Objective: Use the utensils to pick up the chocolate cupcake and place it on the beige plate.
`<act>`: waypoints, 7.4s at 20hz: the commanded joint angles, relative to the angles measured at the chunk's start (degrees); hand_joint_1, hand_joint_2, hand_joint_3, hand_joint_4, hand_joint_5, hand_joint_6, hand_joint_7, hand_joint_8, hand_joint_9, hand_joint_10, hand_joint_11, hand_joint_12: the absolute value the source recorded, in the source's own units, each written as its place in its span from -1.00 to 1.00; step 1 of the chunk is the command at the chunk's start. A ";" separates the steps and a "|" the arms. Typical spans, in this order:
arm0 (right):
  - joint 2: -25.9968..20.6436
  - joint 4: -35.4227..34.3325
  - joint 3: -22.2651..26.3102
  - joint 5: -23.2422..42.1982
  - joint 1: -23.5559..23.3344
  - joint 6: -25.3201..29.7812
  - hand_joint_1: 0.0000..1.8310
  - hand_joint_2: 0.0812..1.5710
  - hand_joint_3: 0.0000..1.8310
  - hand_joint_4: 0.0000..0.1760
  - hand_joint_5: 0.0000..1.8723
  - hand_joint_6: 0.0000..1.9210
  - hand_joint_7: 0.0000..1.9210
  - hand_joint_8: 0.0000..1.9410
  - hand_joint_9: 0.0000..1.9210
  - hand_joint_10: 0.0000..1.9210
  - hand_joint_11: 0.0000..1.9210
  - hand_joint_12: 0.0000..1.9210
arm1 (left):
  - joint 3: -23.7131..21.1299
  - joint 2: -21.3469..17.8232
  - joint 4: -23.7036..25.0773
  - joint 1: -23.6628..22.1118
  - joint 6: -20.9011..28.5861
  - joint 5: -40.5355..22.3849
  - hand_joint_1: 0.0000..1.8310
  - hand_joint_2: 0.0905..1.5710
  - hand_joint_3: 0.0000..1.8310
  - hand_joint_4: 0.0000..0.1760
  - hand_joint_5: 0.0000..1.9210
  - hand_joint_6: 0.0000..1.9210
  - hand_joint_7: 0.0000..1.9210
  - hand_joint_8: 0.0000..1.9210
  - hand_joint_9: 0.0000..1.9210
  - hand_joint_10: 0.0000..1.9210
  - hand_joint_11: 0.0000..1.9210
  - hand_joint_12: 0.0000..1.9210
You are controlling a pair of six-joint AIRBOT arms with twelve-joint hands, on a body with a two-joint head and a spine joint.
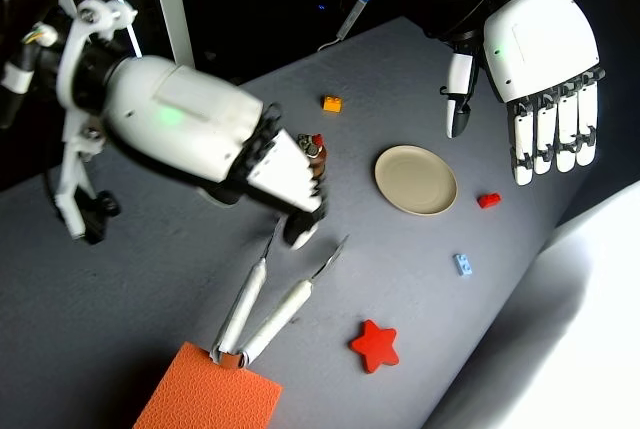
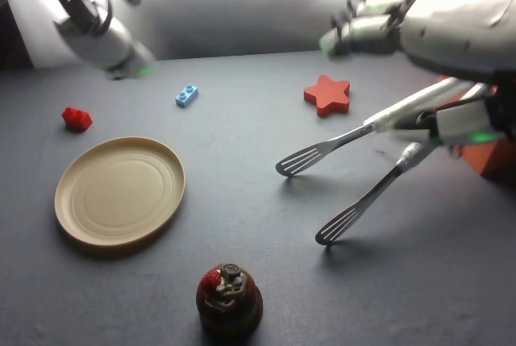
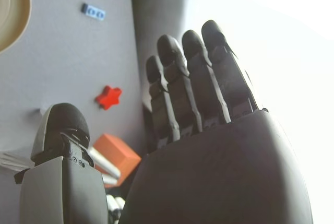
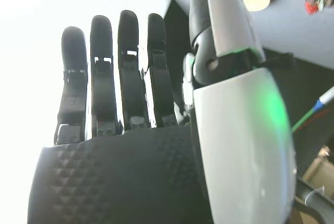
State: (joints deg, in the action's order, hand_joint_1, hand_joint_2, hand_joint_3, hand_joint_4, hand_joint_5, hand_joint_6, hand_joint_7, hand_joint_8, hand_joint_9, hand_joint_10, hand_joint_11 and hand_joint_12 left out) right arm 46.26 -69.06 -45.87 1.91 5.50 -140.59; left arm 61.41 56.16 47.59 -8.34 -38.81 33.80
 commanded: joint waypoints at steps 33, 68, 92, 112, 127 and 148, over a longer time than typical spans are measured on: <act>5.08 40.61 -9.31 -8.24 -3.54 52.32 -0.60 0.13 -1.00 -1.00 -1.00 -1.00 -1.00 -1.00 -1.00 -1.00 -1.00 -0.96 | -0.01 -0.55 3.33 -0.81 -0.60 -3.37 -0.98 0.40 -1.00 -1.00 -0.76 -1.00 -0.76 -1.00 -0.79 -0.99 -1.00 -0.32; 21.37 91.07 -24.23 -30.57 -1.62 103.59 -0.71 -0.01 -1.00 -1.00 -1.00 -1.00 -1.00 -1.00 -1.00 -1.00 -1.00 -1.00 | -0.06 -0.53 0.77 -0.71 -2.74 -3.27 -0.94 0.38 -1.00 -1.00 -0.72 -0.99 -0.75 -1.00 -0.79 -1.00 -1.00 -0.43; 21.01 91.13 -24.23 -26.97 2.19 95.97 -0.57 0.33 -0.96 -1.00 -1.00 -1.00 -1.00 -1.00 -1.00 -1.00 -1.00 -1.00 | -0.05 -0.52 0.79 -0.71 -2.75 -3.46 -0.99 0.40 -1.00 -1.00 -0.74 -1.00 -0.75 -1.00 -0.79 -1.00 -1.00 -0.50; 20.65 91.14 -24.25 -25.68 3.67 94.15 -0.33 0.32 -0.99 -1.00 -1.00 -1.00 -1.00 -1.00 -1.00 -1.00 -1.00 -1.00 | -0.05 -0.51 0.78 -0.71 -2.75 -3.53 -1.00 0.40 -1.00 -1.00 -0.76 -1.00 -0.77 -1.00 -0.81 -1.00 -1.00 -0.52; 21.82 87.21 -24.51 -29.27 -0.68 93.19 -0.30 0.28 -1.00 -1.00 -1.00 -1.00 -1.00 -1.00 -1.00 -1.00 -1.00 -1.00 | -0.05 -0.50 0.75 -0.71 -2.99 -3.54 -0.99 0.41 -1.00 -1.00 -0.76 -1.00 -0.76 -1.00 -0.81 -1.00 -1.00 -0.52; 25.37 80.18 -32.01 -33.20 1.52 90.08 -0.23 0.28 -1.00 -1.00 -1.00 -1.00 -1.00 -1.00 -1.00 -1.00 -1.00 -1.00 | -0.05 -0.46 0.76 -0.73 -2.99 -3.54 -0.98 0.42 -1.00 -1.00 -0.76 -0.99 -0.77 -0.99 -0.82 -0.99 -1.00 -0.58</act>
State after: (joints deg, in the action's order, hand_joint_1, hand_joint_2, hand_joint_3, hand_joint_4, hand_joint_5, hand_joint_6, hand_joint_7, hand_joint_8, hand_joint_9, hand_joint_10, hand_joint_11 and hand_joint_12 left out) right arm 72.16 10.02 -77.62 -34.39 7.01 -49.93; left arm 61.41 56.14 45.43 -8.38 -41.43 33.76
